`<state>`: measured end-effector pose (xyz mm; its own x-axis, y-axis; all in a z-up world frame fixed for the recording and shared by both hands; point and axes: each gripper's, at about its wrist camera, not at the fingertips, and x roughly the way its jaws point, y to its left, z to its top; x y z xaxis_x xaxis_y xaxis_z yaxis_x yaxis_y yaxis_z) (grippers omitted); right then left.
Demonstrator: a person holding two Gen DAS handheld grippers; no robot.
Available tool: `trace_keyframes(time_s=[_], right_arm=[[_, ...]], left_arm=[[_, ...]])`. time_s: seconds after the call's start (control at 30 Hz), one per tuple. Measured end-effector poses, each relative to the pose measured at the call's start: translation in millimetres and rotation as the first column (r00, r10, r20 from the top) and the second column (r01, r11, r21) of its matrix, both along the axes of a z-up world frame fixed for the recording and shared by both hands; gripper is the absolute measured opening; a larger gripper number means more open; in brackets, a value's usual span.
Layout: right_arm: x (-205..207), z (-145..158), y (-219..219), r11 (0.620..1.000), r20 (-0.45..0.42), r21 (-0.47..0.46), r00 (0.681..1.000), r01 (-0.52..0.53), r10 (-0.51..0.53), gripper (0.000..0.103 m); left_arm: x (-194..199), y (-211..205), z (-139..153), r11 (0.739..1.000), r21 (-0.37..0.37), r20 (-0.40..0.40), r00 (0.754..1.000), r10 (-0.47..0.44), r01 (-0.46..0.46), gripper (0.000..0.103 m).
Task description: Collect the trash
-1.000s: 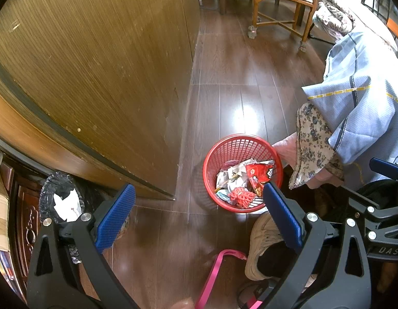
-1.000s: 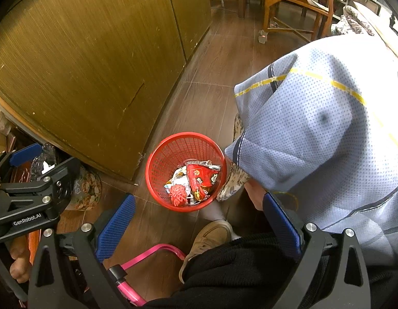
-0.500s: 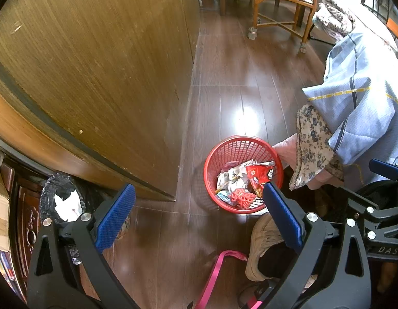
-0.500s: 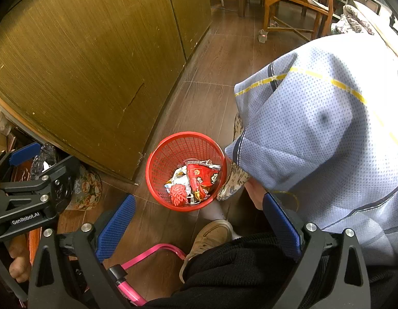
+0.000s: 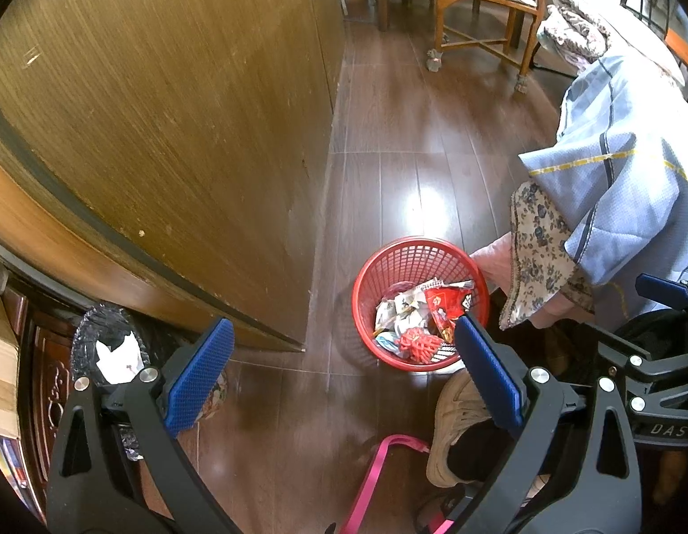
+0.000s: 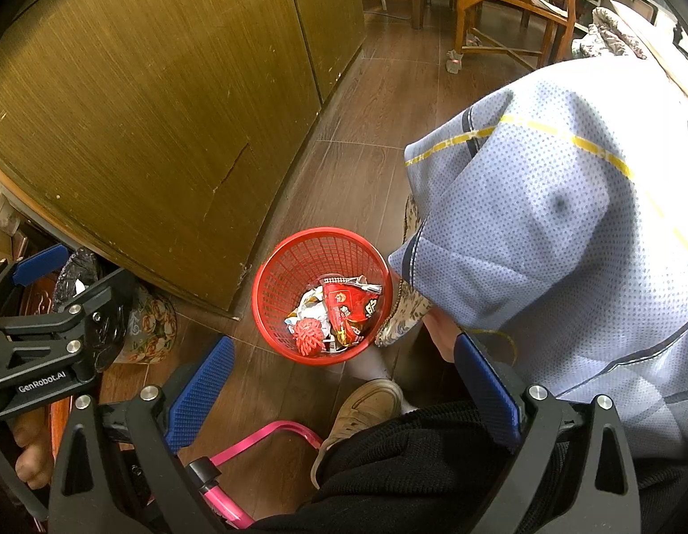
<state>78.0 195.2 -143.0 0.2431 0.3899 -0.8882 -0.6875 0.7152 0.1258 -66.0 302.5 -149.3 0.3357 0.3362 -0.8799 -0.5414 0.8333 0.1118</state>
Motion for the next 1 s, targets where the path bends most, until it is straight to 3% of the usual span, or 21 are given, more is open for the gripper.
trace_keyframes(time_s=[1.0], right_arm=[[0.1, -0.1, 0.2, 1.0, -0.001, 0.0, 1.0, 0.0, 0.0, 0.097]], left_arm=[[0.1, -3.1, 1.3, 1.0, 0.002, 0.0, 1.0, -0.006, 0.006, 0.096]])
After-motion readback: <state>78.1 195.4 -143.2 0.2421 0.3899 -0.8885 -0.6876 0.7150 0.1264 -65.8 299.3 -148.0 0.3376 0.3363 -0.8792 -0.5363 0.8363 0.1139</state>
